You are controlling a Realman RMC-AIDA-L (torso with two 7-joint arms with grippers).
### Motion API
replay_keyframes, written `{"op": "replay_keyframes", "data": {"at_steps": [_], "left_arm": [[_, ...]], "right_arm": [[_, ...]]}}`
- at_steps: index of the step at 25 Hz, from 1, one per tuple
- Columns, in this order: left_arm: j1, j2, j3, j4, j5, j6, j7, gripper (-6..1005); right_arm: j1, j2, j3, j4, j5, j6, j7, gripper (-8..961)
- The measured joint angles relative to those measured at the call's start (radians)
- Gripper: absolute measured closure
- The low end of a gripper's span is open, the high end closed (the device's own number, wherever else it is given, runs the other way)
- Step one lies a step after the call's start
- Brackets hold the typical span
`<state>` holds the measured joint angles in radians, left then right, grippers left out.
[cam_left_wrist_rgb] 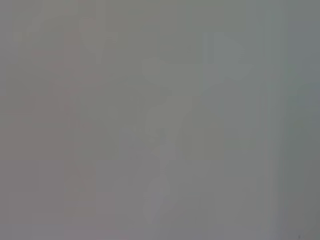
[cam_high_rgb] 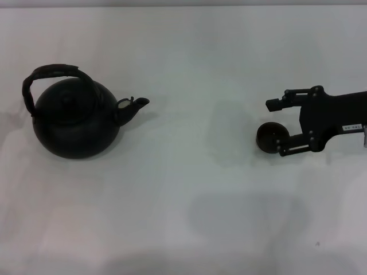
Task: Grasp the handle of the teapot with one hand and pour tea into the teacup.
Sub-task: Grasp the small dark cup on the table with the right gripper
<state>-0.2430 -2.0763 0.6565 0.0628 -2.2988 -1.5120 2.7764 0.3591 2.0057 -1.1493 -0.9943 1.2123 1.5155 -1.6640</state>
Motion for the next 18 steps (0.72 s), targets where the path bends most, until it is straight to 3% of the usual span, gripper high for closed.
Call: {"op": "replay_keyframes", "data": {"at_steps": [9, 18], "left_arm": [[0.007, -0.001, 0.000, -0.001, 0.002, -0.005, 0.000, 201], [0.018, -0.002, 0.000, -0.003, 0.015, -0.019, -0.011, 202]], "right_arm": [[0.010, 0.001, -0.008, -0.006, -0.048, -0.018, 0.005, 151], [0.020, 0.001, -0.106, -0.023, -0.143, -0.182, 0.009, 161]]}}
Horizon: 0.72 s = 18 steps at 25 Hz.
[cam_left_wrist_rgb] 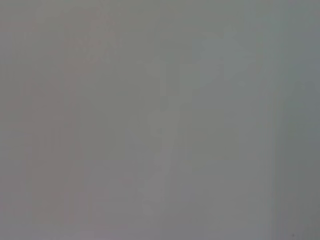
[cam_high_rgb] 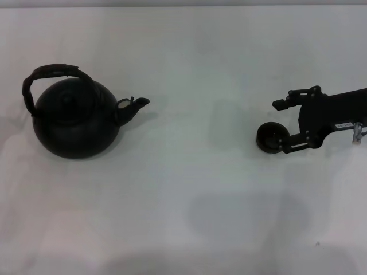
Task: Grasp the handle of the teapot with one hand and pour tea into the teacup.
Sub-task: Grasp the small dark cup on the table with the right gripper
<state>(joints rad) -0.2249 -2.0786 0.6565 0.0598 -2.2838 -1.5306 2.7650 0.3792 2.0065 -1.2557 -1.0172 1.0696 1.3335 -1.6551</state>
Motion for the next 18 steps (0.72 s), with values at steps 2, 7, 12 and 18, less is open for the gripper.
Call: {"op": "replay_keyframes", "data": {"at_steps": [2, 7, 12, 18], "left_arm": [[0.002, 0.000, 0.000, 0.000, 0.002, -0.002, 0.000, 202], [0.004, -0.001, 0.000, 0.000, 0.003, -0.015, -0.001, 202], [0.004, -0.002, 0.000, 0.000, 0.003, -0.021, -0.001, 202], [0.008, -0.002, 0.000, -0.002, 0.003, -0.024, -0.001, 201]], "right_arm": [[0.000, 0.000, -0.002, -0.003, -0.006, -0.001, 0.001, 163], [0.000, -0.001, -0.002, -0.005, -0.018, 0.009, 0.016, 168], [0.005, -0.002, 0.000, -0.005, -0.047, 0.011, 0.022, 174], [0.009, -0.002, -0.002, -0.005, -0.055, 0.011, 0.024, 180]]}}
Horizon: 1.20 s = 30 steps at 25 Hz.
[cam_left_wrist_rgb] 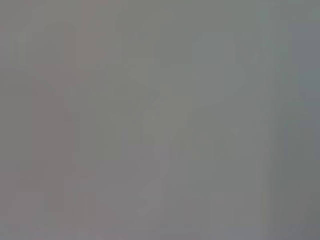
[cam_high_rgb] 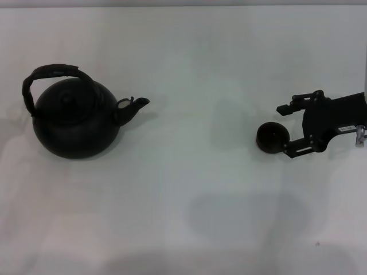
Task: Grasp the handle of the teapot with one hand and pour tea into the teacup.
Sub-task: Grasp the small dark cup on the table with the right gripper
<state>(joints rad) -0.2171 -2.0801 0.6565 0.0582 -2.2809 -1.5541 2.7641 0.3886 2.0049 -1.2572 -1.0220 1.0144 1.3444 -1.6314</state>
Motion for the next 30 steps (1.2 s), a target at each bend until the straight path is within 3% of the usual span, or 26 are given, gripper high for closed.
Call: {"op": "replay_keyframes", "data": {"at_steps": [14, 30], "left_arm": [[0.004, 0.000, 0.000, -0.010, 0.000, -0.003, 0.000, 202], [-0.005, 0.003, 0.000, -0.009, 0.000, 0.004, 0.000, 201]], "right_arm": [[0.006, 0.003, -0.021, 0.019, -0.032, -0.019, 0.010, 195], [0.066, 0.008, -0.053, 0.107, -0.036, -0.051, 0.012, 212]]}}
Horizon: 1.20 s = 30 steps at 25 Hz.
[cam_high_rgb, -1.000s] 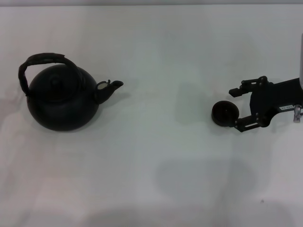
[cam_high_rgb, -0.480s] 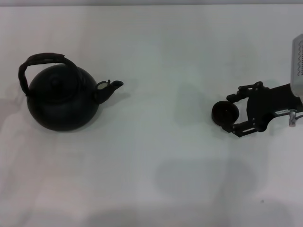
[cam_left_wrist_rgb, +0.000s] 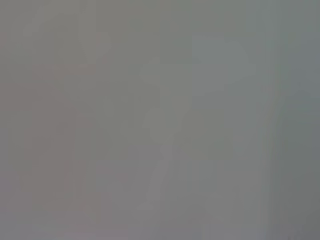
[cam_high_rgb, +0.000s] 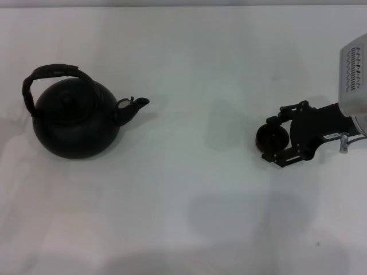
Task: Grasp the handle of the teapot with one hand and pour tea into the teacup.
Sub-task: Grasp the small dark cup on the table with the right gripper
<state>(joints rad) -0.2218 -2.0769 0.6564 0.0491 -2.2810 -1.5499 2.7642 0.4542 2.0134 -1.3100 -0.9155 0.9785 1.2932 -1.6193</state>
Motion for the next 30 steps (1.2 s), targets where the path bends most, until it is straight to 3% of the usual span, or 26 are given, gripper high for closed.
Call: {"op": "replay_keyframes", "data": {"at_steps": [14, 22, 30], "left_arm": [[0.002, 0.000, 0.000, 0.003, 0.000, 0.000, 0.000, 201], [0.001, 0.000, 0.000, 0.002, 0.000, -0.005, 0.000, 202], [-0.001, 0.000, 0.000, 0.008, 0.007, -0.007, 0.000, 201]], "right_arm": [[0.009, -0.001, -0.016, 0.000, 0.003, -0.001, -0.001, 225], [0.012, -0.001, -0.006, -0.063, 0.064, 0.100, 0.046, 215], [0.060, 0.007, -0.099, -0.114, 0.109, 0.084, 0.146, 205]]}}
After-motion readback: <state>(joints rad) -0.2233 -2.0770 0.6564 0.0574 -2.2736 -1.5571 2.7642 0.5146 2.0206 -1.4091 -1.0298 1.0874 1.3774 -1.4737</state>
